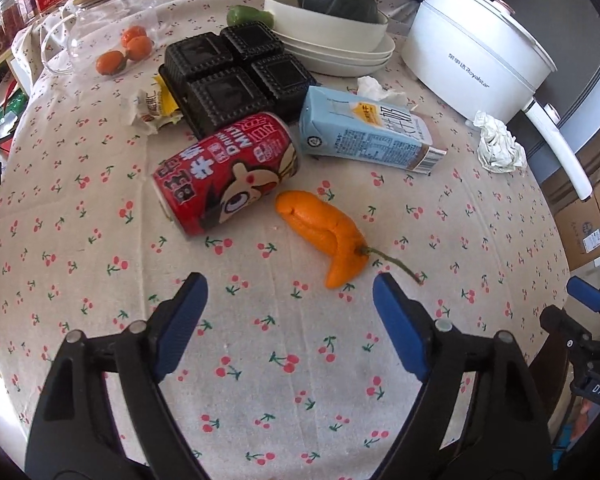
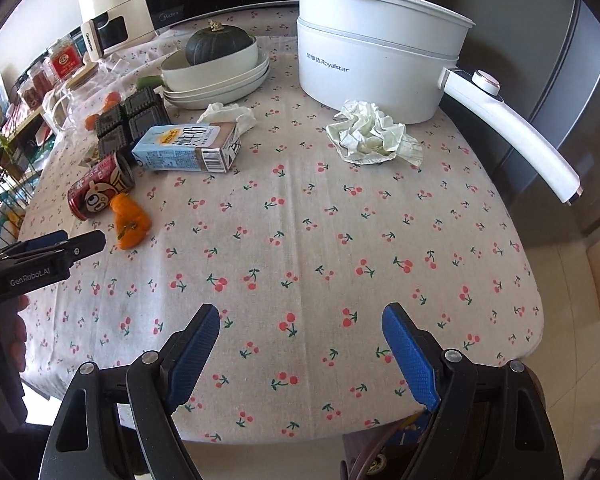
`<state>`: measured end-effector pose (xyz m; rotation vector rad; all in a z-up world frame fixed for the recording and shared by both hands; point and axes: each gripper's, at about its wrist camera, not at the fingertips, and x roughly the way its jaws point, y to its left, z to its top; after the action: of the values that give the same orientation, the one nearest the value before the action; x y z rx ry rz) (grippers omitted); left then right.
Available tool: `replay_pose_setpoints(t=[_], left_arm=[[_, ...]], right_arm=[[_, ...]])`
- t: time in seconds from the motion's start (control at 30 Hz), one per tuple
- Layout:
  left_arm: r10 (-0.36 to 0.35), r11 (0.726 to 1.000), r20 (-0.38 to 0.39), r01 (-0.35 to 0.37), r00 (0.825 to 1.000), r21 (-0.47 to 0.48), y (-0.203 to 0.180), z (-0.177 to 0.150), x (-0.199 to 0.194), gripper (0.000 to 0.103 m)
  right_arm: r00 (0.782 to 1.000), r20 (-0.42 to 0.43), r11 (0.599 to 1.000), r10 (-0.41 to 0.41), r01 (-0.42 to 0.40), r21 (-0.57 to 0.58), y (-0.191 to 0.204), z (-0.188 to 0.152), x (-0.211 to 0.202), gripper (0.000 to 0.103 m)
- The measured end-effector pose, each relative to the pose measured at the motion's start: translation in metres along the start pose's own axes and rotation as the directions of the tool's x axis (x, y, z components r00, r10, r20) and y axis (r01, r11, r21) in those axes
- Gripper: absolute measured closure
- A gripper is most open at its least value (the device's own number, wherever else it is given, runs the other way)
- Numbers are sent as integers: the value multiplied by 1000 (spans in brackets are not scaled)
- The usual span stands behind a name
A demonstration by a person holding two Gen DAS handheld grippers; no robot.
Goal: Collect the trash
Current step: 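Reach the left gripper to the orange pepper and grasp it, then grasp the milk carton with the right gripper while the left gripper holds the pepper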
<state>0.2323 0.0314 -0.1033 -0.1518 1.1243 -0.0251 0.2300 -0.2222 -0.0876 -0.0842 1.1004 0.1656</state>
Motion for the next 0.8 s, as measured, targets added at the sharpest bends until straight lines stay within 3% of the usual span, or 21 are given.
replay_pose_setpoints(t=[0.13, 0.2, 0.27, 0.4, 0.53, 0.8], left_arm=[[13, 1000, -18, -13, 1000, -18, -11, 10, 23, 39], [8, 999, -12, -9, 1000, -45, -12, 11, 28, 41], [-1, 999, -5, 1, 1000, -44, -15, 13, 29, 57], [3, 998, 5, -3, 1000, 57, -29, 12, 26, 82], [17, 990, 4, -18, 1000, 138, -33, 5, 23, 87], [-20, 987, -9, 21, 1000, 156, -23, -1, 11, 89]], right_arm=[[1000, -16, 1000, -23, 23, 5, -5, 7, 12, 18], [999, -20, 1000, -31, 31, 0, -5, 10, 17, 18], [999, -19, 999, -39, 38, -9, -4, 12, 19, 18], [1000, -21, 999, -20, 19, -40, 4, 18, 21, 18], [1000, -1, 997, -21, 20, -69, 13, 24, 19, 18], [1000, 3, 997, -24, 24, -68, 17, 25, 21, 18]])
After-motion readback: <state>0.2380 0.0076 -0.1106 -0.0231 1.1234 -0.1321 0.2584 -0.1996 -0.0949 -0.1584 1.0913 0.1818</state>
